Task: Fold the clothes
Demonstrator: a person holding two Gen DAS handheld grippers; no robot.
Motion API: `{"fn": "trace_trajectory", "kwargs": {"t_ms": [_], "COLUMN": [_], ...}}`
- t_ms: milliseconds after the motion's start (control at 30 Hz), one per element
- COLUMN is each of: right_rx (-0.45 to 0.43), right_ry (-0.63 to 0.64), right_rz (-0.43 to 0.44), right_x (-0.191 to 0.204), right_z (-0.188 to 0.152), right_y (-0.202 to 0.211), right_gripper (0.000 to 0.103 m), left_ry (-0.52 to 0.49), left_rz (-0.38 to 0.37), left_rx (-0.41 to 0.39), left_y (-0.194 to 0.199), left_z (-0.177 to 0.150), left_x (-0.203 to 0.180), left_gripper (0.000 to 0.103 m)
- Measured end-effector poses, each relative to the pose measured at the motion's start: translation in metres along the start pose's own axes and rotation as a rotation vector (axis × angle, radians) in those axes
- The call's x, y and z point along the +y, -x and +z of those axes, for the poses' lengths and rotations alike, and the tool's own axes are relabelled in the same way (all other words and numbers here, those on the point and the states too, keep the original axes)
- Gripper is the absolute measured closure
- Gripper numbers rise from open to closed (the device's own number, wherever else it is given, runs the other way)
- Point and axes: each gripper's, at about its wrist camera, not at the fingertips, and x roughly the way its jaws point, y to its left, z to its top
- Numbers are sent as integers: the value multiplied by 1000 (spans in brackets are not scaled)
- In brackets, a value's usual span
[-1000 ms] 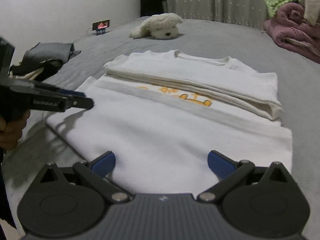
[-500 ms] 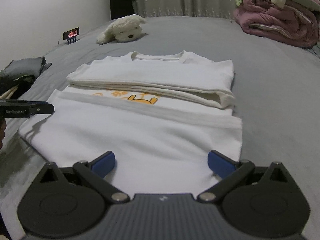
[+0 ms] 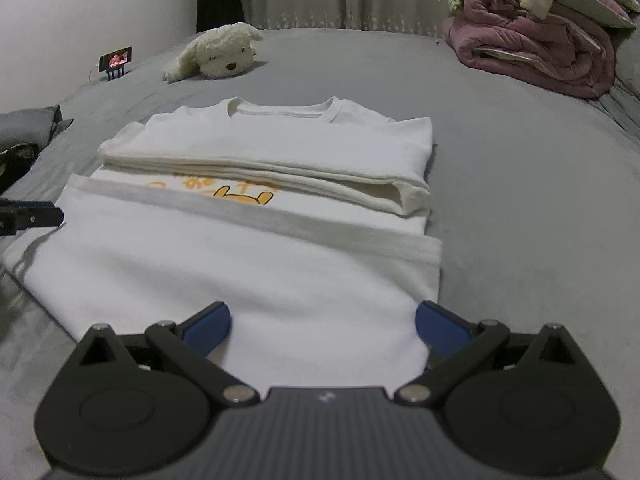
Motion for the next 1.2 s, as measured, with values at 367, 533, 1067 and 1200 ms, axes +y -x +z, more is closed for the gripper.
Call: {"fn": "trace_trajectory", "kwargs": {"t_ms": [367, 533, 1067, 1200], "right_rx": [-63, -55, -5, -14], "right_ry": [55, 168, 142, 136], "right_rz": [30, 45, 56, 60], "right_x": [20, 48, 46, 44], "right_z": [-1, -7, -14, -16], "right_y": [19, 15, 10, 12], "right_gripper": [0, 0, 0, 0], "left_ry": [-26, -63, -24, -27], "left_rz": [23, 62, 90, 103], "left_rx": [-20, -8, -16, -24], "left_y": [15, 11, 17, 20], "left_z": [-8, -15, -32, -34], "left_x": [-2, -11, 0, 0], "left_gripper": [73, 72, 64, 64]}}
